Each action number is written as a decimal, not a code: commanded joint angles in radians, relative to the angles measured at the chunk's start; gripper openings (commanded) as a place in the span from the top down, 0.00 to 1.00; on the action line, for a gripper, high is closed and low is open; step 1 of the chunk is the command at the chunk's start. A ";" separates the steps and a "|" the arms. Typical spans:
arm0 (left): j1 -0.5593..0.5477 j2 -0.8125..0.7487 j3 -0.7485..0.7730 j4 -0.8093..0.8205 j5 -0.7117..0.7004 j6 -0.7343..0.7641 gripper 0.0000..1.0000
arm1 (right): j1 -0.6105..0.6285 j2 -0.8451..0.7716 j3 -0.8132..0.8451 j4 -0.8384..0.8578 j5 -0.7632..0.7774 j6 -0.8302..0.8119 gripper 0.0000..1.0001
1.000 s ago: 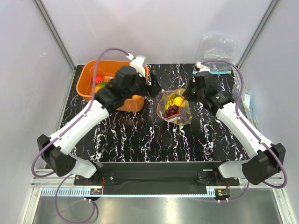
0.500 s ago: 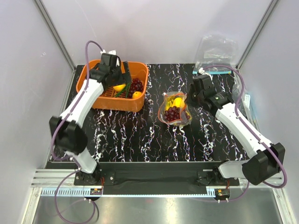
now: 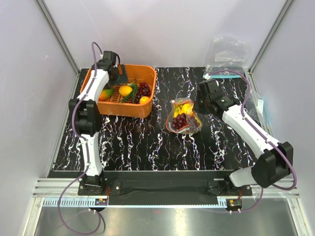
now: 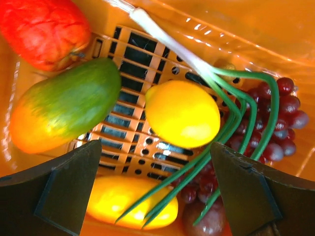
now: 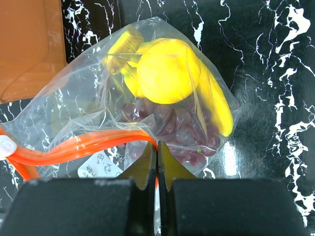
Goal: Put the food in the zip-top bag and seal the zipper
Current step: Pick up the fake fruit from the bin, then place the fake fruit in the zipper food storage bag, then adjust the zipper food storage bag at the center of the board.
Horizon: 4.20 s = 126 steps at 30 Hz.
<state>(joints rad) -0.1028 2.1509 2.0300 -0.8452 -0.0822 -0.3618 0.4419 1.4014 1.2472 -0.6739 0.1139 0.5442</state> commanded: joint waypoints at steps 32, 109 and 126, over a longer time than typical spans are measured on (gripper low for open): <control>0.000 -0.417 -0.398 0.307 0.226 -0.126 0.65 | -0.006 -0.084 -0.006 -0.055 -0.003 -0.053 1.00; -0.692 -0.654 -0.697 0.348 0.160 -0.206 0.03 | -0.006 0.002 0.207 -0.204 -0.097 -0.032 1.00; -0.661 -0.459 -0.340 0.294 0.297 -0.137 1.00 | 0.014 -0.102 0.136 -0.098 -0.290 -0.087 1.00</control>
<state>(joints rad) -0.7818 1.7000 1.5883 -0.5972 0.1349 -0.5259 0.4427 1.3560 1.3735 -0.8360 -0.1005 0.4847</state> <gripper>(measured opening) 0.008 0.012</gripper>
